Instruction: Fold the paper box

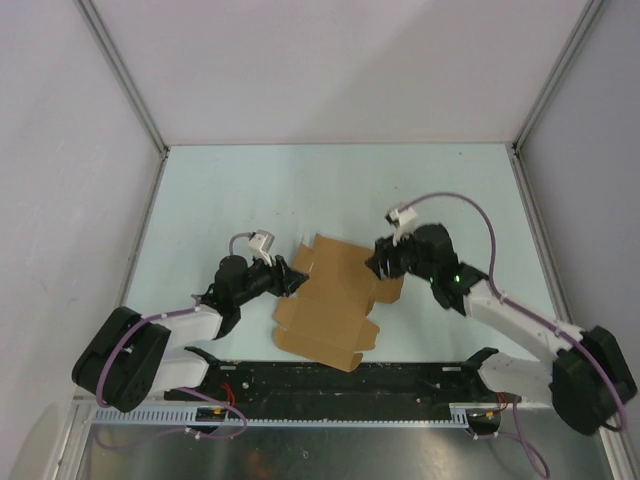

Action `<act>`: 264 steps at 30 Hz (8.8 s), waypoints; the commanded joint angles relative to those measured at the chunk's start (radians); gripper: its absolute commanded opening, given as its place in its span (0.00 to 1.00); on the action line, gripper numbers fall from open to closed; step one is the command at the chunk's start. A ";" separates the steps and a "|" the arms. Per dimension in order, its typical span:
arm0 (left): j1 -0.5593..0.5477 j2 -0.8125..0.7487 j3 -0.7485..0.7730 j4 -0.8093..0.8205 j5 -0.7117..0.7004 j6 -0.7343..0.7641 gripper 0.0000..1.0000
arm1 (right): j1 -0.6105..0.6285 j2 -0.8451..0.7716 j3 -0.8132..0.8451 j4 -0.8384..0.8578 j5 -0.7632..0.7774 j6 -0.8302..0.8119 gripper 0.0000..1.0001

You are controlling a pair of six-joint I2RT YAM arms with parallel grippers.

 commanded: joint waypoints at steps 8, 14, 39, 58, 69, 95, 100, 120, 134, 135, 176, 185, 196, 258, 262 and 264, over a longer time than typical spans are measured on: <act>-0.006 -0.110 -0.029 0.033 0.019 -0.060 0.51 | -0.346 0.676 0.722 -0.381 -0.541 -0.210 0.72; -0.018 -0.197 -0.055 0.025 -0.006 -0.096 0.50 | -0.407 0.956 0.987 -0.643 -0.681 -0.339 0.76; -0.018 -0.265 -0.057 -0.038 -0.033 -0.090 0.51 | -0.298 1.141 0.992 -0.769 -0.748 -0.447 0.72; -0.018 -0.357 -0.052 -0.085 -0.113 -0.107 0.51 | -0.288 0.998 0.919 -0.691 -0.691 -0.388 0.10; 0.007 -0.418 0.055 -0.177 -0.276 -0.081 0.52 | -0.174 0.720 0.712 -0.588 -0.325 -0.344 0.00; 0.056 -0.217 0.119 -0.122 -0.276 -0.008 0.48 | -0.007 0.383 0.504 -0.422 0.271 -0.416 0.00; 0.060 -0.153 0.135 -0.085 -0.244 0.008 0.38 | 0.068 0.355 0.457 -0.339 0.404 -0.467 0.00; 0.074 -0.102 0.096 -0.045 -0.204 0.034 0.27 | 0.205 0.291 0.340 -0.185 0.454 -0.609 0.00; 0.103 -0.042 0.069 -0.004 -0.144 0.040 0.36 | 0.343 0.289 0.234 0.001 0.594 -0.626 0.00; 0.103 -0.036 0.067 -0.001 -0.130 0.036 0.35 | 0.352 0.294 0.231 0.007 0.604 -0.631 0.00; 0.056 0.179 0.096 0.172 0.080 0.039 0.18 | 0.409 0.421 0.224 0.060 0.690 -0.637 0.00; 0.054 0.194 0.104 0.177 0.101 0.039 0.17 | 0.446 0.478 0.225 0.104 0.787 -0.658 0.00; 0.043 0.211 0.116 0.180 0.111 0.042 0.16 | 0.496 0.559 0.224 0.204 0.928 -0.714 0.00; 0.043 -0.238 -0.100 -0.036 -0.179 0.032 0.15 | 0.664 0.633 0.198 0.485 1.013 -0.922 0.00; 0.025 -0.327 -0.152 -0.036 -0.211 0.028 0.17 | 0.663 0.613 0.195 0.442 0.960 -0.925 0.00; 0.019 -0.386 -0.187 -0.036 -0.219 0.019 0.18 | 0.663 0.605 0.187 0.449 0.945 -0.942 0.00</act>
